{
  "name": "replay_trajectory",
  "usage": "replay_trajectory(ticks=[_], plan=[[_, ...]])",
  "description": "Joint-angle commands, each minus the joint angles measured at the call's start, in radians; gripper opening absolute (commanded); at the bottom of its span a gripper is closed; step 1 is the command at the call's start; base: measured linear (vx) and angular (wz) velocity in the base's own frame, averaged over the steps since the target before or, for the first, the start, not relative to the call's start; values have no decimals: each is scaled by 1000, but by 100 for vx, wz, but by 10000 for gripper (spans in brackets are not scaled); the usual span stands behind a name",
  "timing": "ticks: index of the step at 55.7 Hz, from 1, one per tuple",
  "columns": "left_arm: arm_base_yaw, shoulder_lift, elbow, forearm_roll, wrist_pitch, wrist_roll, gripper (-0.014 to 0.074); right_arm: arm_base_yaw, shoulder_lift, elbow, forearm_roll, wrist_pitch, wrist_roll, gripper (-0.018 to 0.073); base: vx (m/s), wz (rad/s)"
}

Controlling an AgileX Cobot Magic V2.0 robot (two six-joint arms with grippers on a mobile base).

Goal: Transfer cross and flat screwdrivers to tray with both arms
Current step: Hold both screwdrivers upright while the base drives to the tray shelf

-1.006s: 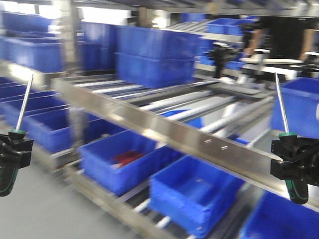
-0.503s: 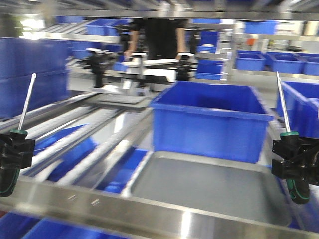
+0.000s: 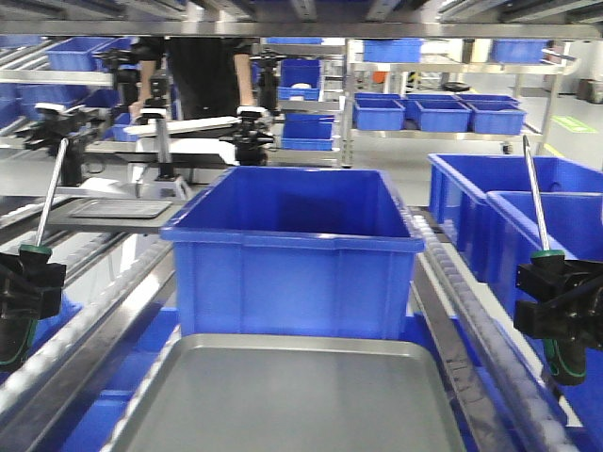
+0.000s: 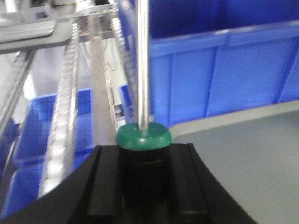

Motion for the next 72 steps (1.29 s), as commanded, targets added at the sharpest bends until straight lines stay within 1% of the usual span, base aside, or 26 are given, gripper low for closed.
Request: replay_trajectory(ticks=[1,18,60,65,69,72], plan=[[-3,-23,-34,-24,-83,-9,0,-3,-19,-34,-2,-91,-2,-8,11,-22],[-3,-23,-34,-24,-83,-9,0,-3,-19,-34,-2,-91,-2,-8,5,-11],[-3,-23,-34,-27,-88,-9,0,-3,-19,-34,-2,-96,-2,-8,0,0],[-4,-23,-34,-54,-111,-9,0,-3,-19,-34,6,-105,-2,-8,0,0],[-6,-23,-34,-98,-127,-5,0,-3,-17,-34,39,-125,-2,-8,0,0],[-21,-23,-34,-134,-126,-5,0,0,-11,-34,58,-124,-2,-8,0,0]])
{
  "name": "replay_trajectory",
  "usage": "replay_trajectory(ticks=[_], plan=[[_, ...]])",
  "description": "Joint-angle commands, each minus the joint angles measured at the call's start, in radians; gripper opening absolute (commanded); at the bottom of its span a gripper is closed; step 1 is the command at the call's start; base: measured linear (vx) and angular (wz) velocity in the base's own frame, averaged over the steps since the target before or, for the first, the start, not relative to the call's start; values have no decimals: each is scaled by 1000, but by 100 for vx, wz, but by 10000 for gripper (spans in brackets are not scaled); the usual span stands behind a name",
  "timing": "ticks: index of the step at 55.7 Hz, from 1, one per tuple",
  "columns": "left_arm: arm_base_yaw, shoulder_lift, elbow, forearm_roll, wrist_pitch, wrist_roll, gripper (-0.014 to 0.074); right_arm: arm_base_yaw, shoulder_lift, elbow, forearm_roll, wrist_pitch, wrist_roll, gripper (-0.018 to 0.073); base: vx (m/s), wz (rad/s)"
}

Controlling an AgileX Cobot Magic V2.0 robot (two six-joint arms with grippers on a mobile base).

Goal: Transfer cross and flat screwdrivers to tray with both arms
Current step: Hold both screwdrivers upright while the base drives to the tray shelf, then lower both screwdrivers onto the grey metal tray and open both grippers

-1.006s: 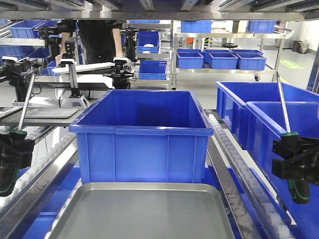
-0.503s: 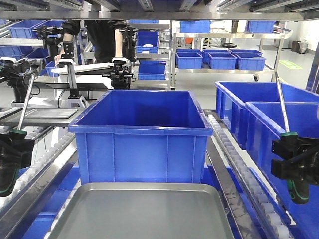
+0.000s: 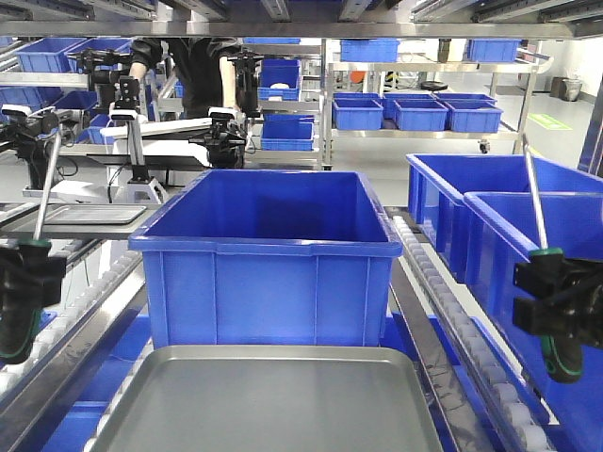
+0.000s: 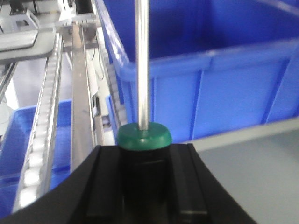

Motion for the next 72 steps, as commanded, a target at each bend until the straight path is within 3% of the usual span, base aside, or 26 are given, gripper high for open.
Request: replay_trajectory(ticks=[1,4,14,16,17,20,31,37,59,72], plan=[[-25,-21,-34,-82,-94,-5,0,5,-9,-34,33,-107,-2,-8,0,0],[-53,-14,-34,-102,-93,0,0,30,3,-34,33,-104,-2,-8,0,0],[-184,59,-34,-114,-79,-3,0,214,111,-34,46,-121,3,-8,0,0],[-203,82,-34,-114,-78,-3,0,241,147,-34,63,-137,11,-8,0,0],[-242,141,-34,-115,-89,-4,0,301,232,-34,102,-204,22,-7,0,0],[-250,176,-34,-123,-106,-6,2,319,275,-34,102,-233,22,-3,0,0],[-252,294,-34,-223,-86,-11,21,327,387,-34,123,-204,59,34,0,0],[-252,333,-34,-229,-44,-10,69,327,411,-34,153,-204,76,97,0,0],[-252,390,-34,-227,59,-10,463,327,435,-34,155,-131,76,482,0,0],[-251,304,-34,-225,-11,-8,489,326,364,-35,155,-153,76,523,0,0]])
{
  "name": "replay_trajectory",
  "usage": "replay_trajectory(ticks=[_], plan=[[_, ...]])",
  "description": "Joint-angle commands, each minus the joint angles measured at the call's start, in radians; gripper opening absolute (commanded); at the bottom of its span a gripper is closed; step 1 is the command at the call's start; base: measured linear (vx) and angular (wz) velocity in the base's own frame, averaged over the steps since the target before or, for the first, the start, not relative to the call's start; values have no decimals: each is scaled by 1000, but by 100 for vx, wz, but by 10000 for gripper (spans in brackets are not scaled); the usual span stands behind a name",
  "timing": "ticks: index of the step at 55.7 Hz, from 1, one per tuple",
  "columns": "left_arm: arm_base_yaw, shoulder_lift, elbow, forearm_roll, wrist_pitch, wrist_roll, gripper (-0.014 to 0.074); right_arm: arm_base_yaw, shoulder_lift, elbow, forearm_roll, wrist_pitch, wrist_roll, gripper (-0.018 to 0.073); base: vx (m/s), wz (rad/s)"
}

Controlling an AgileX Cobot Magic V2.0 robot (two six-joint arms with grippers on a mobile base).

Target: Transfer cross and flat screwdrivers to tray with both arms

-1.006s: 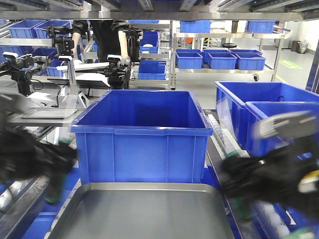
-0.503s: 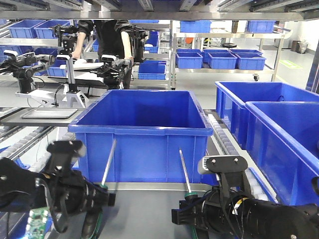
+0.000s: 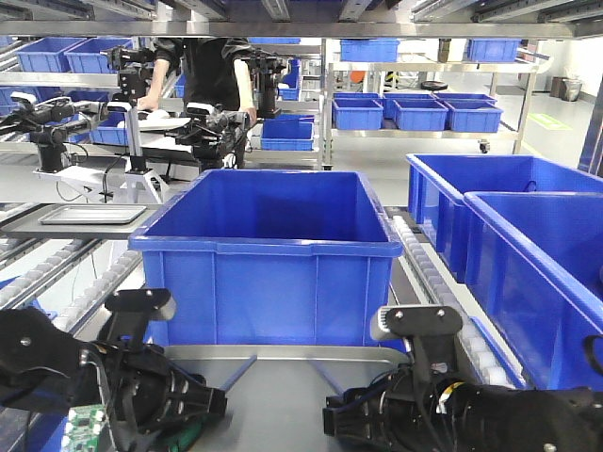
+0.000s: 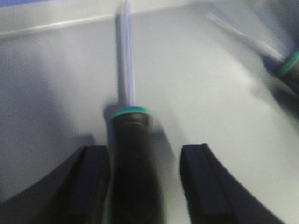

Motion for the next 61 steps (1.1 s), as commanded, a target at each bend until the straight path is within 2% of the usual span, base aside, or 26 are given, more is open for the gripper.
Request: replay_trajectory(ticks=[1,14,38,42,48,52,57,61], plan=[[-6,-105,-32,-27,-97,-7,489,0,-87,-33,-1,-90,-2,523,0,0],[-6,-255,-32,-26,-217,-6,489,0,-201,-32,-1,-189,-2,523,0,0],[-7,-282,-32,-26,-231,-6,489,0,-211,-32,-1,-187,-2,523,0,0],[-7,-287,-32,-7,-231,-6,482,0,-211,-32,-1,-187,-2,523,0,0],[-7,-347,28,99,-251,-41,444,0,-211,-32,-1,-186,-2,523,0,0],[-5,-430,128,179,-320,-151,386,0,-211,-32,-1,-186,-2,523,0,0],[8,-590,302,324,-414,-309,281,0,-211,-32,-1,-186,-2,523,0,0],[24,-705,436,423,-458,-390,195,0,-211,-32,-1,-188,-2,523,0,0]])
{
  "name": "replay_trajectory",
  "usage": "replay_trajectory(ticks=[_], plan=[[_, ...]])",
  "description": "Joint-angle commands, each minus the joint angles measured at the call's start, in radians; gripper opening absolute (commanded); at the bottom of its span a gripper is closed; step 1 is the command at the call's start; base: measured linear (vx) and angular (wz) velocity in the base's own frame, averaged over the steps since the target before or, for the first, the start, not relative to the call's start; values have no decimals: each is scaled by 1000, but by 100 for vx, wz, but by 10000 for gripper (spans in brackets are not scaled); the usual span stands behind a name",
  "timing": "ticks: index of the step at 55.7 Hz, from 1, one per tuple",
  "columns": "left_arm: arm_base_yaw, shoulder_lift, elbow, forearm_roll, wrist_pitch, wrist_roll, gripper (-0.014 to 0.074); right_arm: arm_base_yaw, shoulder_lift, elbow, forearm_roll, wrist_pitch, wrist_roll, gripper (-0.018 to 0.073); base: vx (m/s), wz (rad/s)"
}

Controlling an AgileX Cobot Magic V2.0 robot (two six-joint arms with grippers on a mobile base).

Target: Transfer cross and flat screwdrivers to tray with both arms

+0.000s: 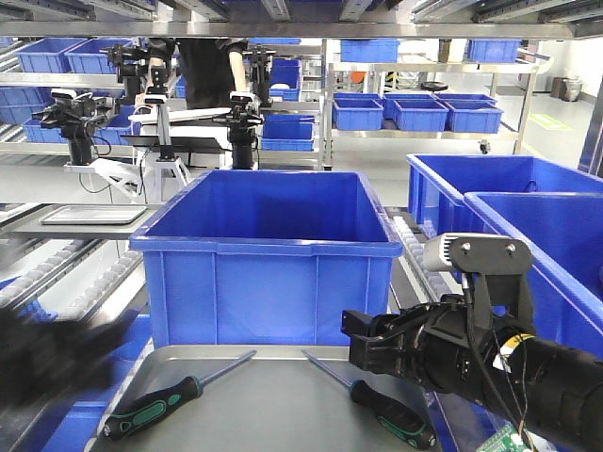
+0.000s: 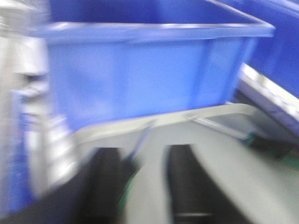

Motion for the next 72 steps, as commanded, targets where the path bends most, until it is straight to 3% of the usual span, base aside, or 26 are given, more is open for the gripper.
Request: replay_trajectory(ticks=[1,7,11,22,28,33,72], plan=[[22,-176,122,137,-134,-120,171,0,-29,-32,-2,-79,-2,523,0,0],[81,-368,315,220,-143,-134,50,0,-29,-32,-2,-81,-2,523,0,0],[138,-508,425,225,-143,-134,-9,0,-29,-32,-2,-80,-2,523,0,0],[248,-812,652,224,-139,-134,-7,0,-29,-32,-2,-80,-2,523,0,0],[262,-951,735,223,-139,-134,-7,0,-29,-32,-2,-79,-2,523,0,0],[262,-1039,733,223,-55,-134,-7,0,-29,-32,-2,-79,-2,523,0,0],[262,-1009,733,222,-49,-134,-6,0,-29,-32,-3,-71,-5,523,0,0]])
